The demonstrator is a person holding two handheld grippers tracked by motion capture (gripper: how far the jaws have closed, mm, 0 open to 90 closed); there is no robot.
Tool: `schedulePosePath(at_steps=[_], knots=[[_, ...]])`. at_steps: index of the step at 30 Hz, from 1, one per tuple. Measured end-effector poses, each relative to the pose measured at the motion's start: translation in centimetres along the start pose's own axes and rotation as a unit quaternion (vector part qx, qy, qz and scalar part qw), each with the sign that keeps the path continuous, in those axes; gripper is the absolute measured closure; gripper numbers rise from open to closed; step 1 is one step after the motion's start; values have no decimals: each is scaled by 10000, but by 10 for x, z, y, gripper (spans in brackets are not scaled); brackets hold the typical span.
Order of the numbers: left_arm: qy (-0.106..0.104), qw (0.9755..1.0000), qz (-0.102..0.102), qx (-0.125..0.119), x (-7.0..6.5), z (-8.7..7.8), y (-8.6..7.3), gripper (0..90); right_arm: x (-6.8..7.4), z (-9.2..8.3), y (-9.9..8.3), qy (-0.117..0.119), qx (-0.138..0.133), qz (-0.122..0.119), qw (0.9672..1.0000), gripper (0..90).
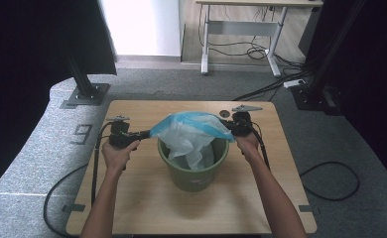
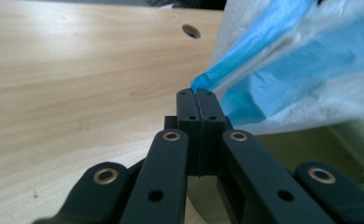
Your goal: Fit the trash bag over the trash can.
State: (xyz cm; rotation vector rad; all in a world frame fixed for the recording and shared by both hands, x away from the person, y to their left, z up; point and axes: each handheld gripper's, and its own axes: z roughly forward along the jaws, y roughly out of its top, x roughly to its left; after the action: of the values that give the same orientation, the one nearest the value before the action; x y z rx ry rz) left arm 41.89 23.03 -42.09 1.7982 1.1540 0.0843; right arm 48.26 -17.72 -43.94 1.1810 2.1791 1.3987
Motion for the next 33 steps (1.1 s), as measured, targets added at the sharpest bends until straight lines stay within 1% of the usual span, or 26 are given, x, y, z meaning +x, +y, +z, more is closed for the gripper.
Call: schedulePosePath(at_steps=[1, 3, 4, 6, 11, 12, 15, 17, 21, 23, 24, 25, 26, 27, 28, 29, 30, 31, 32, 33], knots=[[0, 10000, 0, 0, 0, 0, 0, 899, 0, 0, 0, 0, 0, 0, 10000, 876], [-37, 10000, 15, 36, -2, 2, -2, 899, 1, 3, -4, 73, 137, -36, 9999, 877], [-64, 10000, 18, 50, -2, 2, -3, 899, 0, 4, -9, 152, 231, 12, 9996, 877], [-113, 9999, 73, 90, -6, 1, -5, 899, -1, 4, -11, 207, 286, 72, 9994, 877], [-138, 9998, 78, 134, -9, 0, -7, 899, -4, 0, -15, 249, 230, 181, 9993, 870], [-134, 9998, 59, 147, -8, 1, -7, 899, -5, -1, -16, 350, 270, 225, 9988, 877], [-113, 9998, 35, 158, -7, 2, -7, 899, -4, 1, -17, 386, 347, 170, 9985, 878], [-103, 9998, -8, 160, -6, 3, -7, 899, -1, 6, -20, 437, 452, 141, 9979, 879], [-80, 9999, -21, 148, -7, 4, -6, 899, -1, 8, -21, 481, 517, 159, 9974, 875], [-37, 9999, 0, 139, -8, 4, -7, 899, -2, 8, -21, 478, 532, 168, 9973, 848], [9, 9999, 16, 131, -8, 4, -7, 899, -2, 6, -21, 421, 507, 176, 9977, 807], [29, 9999, 26, 126, -8, 4, -7, 899, -4, 3, -21, 256, 423, 183, 9986, 723], [50, 9999, 32, 110, -9, 4, -7, 899, -5, 0, -21, 158, 330, 233, 9991, 666], [70, 9999, 40, 86, -9, 3, -8, 899, -8, -4, -21, 14, 209, 347, 9992, 612], [119, 9999, 63, 62, -9, 2, -8, 899, -12, -10, -20, -91, 85, 494, 9987, 583], [161, 9998, 88, 31, -10, 1, -8, 899, -20, -24, -20, -128, -301, 727, 9968, 535], [161, 9998, 88, 31, -10, 1, -8, 899, -20, -24, -20, -128, -301, 727, 9968, 535], [192, 9998, 90, -8, -11, 1, -7, 899, -27, -38, -18, -100, -678, 926, 9933, 505], [194, 9998, 91, -21, -11, 0, -7, 899, -30, -43, -18, -88, -775, 987, 9921, 501], [202, 9997, 100, -37, -11, 0, -7, 899, -32, -50, -17, -95, -893, 1000, 9909, 497]])
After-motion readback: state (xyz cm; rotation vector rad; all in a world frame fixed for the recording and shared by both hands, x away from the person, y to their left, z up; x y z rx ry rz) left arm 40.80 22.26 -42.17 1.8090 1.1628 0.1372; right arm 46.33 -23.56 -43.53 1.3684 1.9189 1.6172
